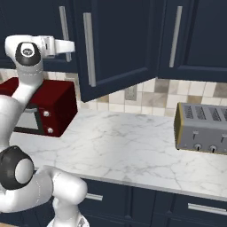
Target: Open the cabinet directly in front. Then move the beer and the mug to the dining counter with the jar on it.
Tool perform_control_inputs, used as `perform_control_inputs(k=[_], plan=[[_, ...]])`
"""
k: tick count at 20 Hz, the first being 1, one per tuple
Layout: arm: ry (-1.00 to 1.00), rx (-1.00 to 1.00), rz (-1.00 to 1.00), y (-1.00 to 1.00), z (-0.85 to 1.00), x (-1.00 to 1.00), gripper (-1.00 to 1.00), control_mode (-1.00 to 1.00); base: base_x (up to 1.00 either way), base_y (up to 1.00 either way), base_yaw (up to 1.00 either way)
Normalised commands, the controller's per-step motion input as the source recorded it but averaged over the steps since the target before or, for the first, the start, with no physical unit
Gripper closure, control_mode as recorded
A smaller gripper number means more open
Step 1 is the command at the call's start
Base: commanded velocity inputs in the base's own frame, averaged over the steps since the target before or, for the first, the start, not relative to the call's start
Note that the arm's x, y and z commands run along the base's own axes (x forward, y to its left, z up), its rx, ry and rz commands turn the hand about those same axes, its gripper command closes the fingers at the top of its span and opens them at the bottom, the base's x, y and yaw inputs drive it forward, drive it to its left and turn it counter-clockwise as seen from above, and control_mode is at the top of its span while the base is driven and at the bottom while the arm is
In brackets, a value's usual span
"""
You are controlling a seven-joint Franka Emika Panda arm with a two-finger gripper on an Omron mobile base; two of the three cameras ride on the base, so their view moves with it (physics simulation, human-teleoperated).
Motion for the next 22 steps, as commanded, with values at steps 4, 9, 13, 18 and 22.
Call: perform_control_inputs(k=[4,9,13,18,22], plan=[[0.06,0.00,-0.22,-0.77,0.00,0.38,-1.00,-1.00,0.00,0.00,0.00],[0.06,0.04,-0.27,-0.97,0.00,0.06,-1.00,-1.00,0.00,0.00,0.00],[0.04,0.09,-0.32,-1.00,0.00,-0.18,-1.00,-1.00,0.00,0.00,0.00],[0.01,0.13,-0.38,-1.00,0.00,-0.47,-1.00,-1.00,0.00,0.00,0.00],[0.00,0.15,-0.33,-1.00,0.00,-0.49,-1.00,-1.00,0.00,0.00,0.00]])
